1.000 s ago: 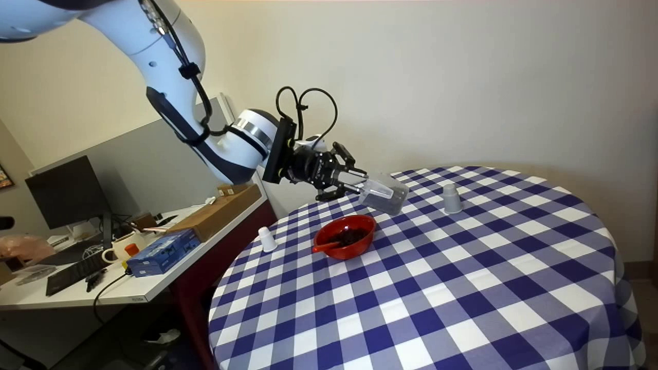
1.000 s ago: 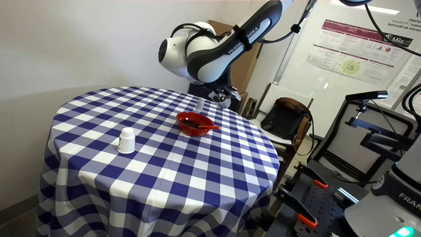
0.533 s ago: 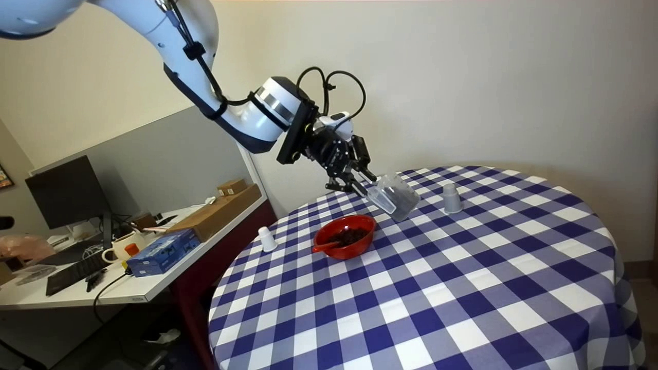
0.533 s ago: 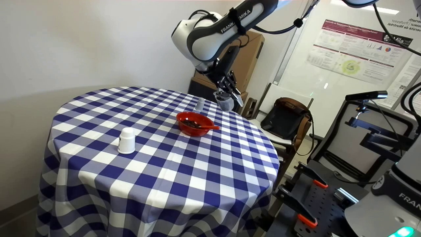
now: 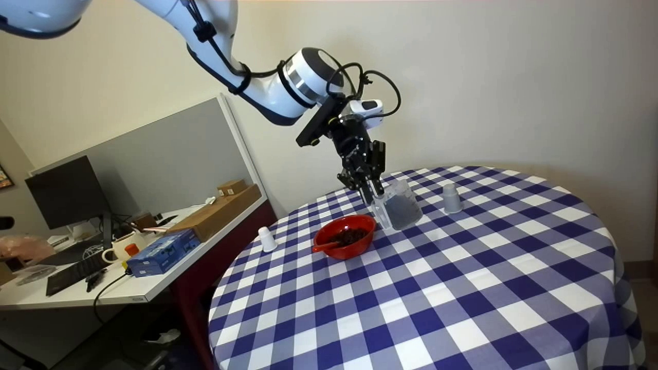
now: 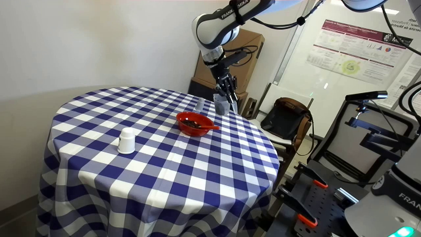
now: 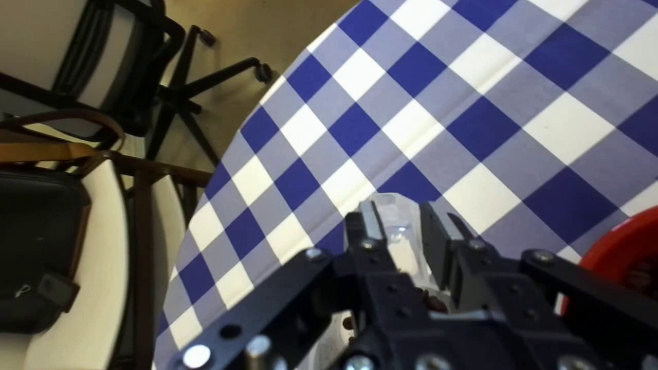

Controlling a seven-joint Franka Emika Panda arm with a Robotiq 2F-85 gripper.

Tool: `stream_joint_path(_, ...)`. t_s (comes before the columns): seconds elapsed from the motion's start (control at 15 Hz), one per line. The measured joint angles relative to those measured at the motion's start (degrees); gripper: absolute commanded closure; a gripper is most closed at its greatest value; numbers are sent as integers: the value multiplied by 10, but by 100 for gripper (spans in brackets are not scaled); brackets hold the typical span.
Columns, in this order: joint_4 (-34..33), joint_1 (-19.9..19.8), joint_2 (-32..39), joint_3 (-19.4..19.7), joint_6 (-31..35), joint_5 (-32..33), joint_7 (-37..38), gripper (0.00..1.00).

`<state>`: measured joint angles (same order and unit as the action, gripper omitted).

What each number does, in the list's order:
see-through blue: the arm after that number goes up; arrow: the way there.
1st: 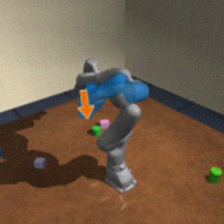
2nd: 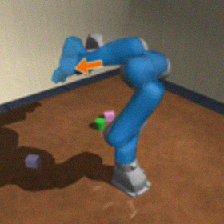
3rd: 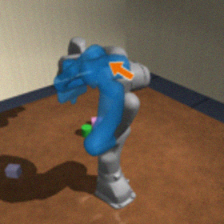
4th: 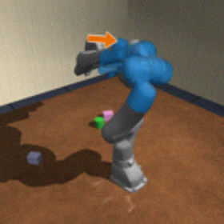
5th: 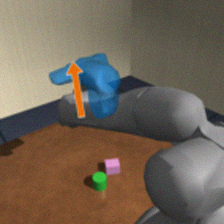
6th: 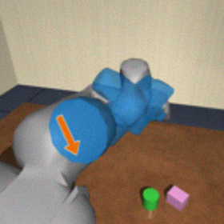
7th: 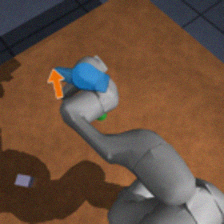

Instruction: Pick up the plastic cup from the table, pour some of its contents in the orange bowl and put the cup back on the table.

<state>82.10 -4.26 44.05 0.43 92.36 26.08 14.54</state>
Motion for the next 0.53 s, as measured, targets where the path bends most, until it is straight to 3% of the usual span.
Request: stream_joint_path(0.53,-60,-27,38,28,39,-125,-60,88)
